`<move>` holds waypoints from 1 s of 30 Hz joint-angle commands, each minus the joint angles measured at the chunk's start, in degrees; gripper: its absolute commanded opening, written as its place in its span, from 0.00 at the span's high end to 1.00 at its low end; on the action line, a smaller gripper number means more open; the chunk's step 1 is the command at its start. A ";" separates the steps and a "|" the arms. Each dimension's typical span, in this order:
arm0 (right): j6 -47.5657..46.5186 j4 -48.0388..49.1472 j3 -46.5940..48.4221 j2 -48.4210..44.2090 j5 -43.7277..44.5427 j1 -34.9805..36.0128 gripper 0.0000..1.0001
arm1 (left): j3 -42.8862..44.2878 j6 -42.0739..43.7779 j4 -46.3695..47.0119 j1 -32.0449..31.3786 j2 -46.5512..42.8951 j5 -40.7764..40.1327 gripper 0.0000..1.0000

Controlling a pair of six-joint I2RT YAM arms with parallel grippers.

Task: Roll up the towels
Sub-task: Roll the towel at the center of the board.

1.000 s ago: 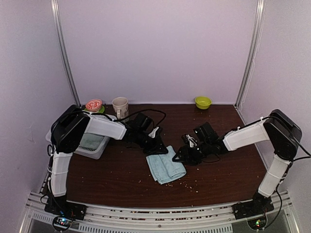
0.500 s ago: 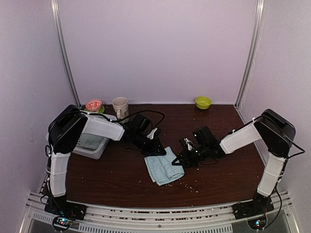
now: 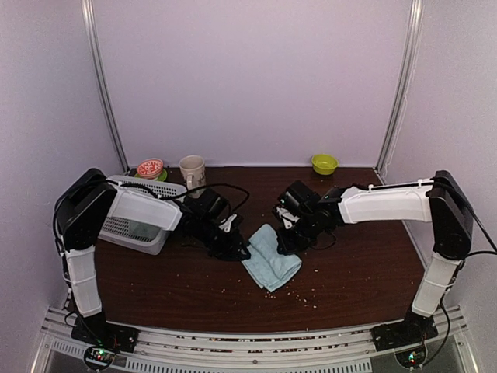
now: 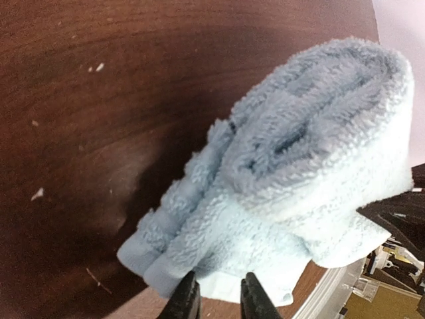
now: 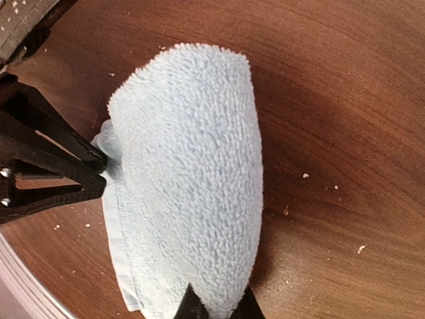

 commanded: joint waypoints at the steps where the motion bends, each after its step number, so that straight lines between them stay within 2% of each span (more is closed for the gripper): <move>1: -0.84 -10.86 3.24 2.35 16.27 4.41 1.00 | -2.07 -0.92 1.93 -0.11 -3.66 -0.71 0.78; 14: 4.52 -14.38 7.04 8.20 27.68 10.43 1.00 | -2.41 -2.31 3.66 -0.42 -3.71 -0.57 0.82; 21: 6.22 -12.84 5.94 7.73 28.56 11.90 1.00 | -3.24 -5.36 9.06 -0.89 -4.93 1.73 0.82; 30: 6.54 -11.01 5.79 6.88 26.64 13.16 1.00 | 0.34 -6.39 10.40 -2.58 -2.52 2.63 0.81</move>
